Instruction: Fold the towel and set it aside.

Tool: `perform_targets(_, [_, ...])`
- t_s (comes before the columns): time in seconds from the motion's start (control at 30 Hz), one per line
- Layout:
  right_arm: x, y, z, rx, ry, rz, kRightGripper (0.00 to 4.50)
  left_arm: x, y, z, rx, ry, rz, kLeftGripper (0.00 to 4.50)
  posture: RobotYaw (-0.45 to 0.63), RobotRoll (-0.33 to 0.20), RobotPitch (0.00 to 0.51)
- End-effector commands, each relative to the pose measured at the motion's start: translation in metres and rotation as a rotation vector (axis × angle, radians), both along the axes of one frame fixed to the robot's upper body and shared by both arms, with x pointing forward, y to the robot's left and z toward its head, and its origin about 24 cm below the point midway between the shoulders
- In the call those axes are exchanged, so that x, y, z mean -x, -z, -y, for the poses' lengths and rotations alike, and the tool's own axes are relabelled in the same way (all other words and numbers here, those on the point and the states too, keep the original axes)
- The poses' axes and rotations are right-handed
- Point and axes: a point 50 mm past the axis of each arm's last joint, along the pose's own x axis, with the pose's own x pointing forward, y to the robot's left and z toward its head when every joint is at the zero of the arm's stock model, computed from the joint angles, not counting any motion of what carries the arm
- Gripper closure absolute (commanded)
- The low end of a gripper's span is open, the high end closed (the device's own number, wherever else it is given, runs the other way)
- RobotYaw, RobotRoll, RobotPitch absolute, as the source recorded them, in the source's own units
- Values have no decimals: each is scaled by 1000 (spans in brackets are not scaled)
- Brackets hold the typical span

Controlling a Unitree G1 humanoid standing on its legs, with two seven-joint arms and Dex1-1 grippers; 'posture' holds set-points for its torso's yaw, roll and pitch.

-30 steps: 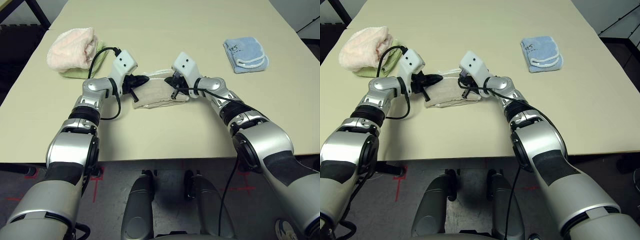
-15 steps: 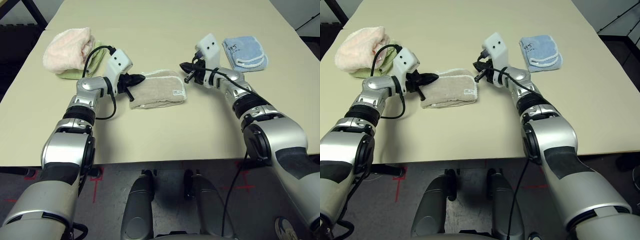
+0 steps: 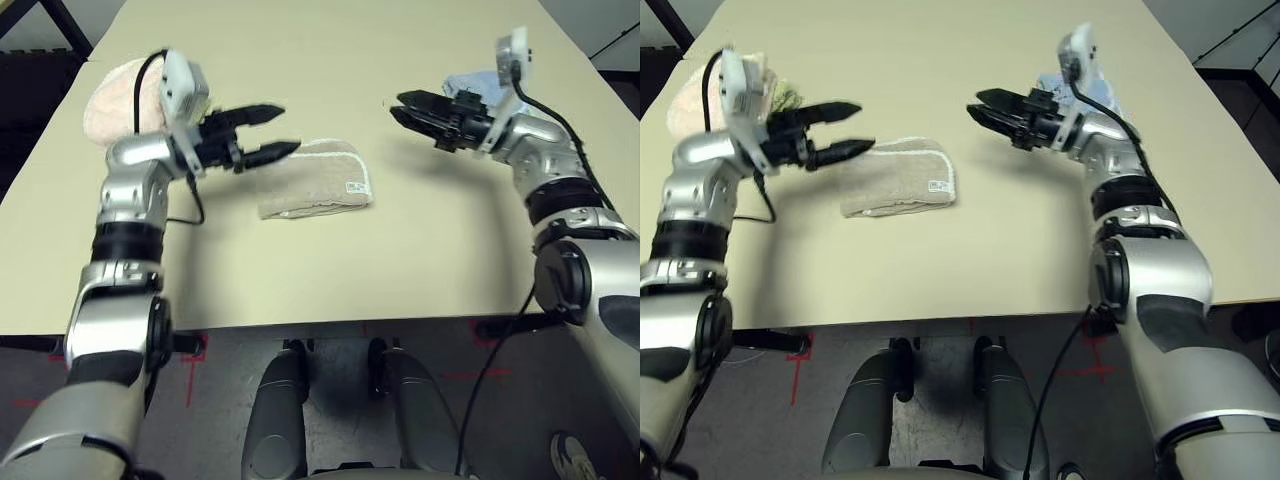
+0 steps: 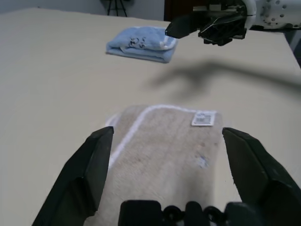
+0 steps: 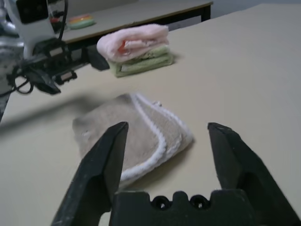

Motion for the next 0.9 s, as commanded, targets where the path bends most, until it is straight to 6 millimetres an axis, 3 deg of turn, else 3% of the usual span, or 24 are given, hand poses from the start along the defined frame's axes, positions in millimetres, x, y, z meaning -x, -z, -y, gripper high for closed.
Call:
perform_targets(0.03, [8,0,9,131,-37,52,43,8,-6,-5,-57,3,44,0,-34,0,217])
perform_targets(0.17, [6,7,16,103,-4,-128,43,10,-6,-6,-73,-3,37,0,-32,0,218])
perform_targets(0.23, [0,11,17,-20,72,-393,43,11,-8,-5,-63,-4,31,0,-23,0,221])
perform_targets(0.3, [2,13,13,-127,52,-587,43,12,-9,-3,-49,-5,27,0,-9,0,221])
perform_targets(0.43, [6,20,-2,-227,38,-809,43,18,-7,-3,-57,-5,28,0,2,0,223])
perform_targets(0.63, [10,35,-26,-269,35,-993,43,30,5,-8,-92,3,23,0,27,0,232])
perform_targets(0.9, [8,53,-52,-222,88,-1075,43,42,10,-8,-78,79,20,0,47,0,243])
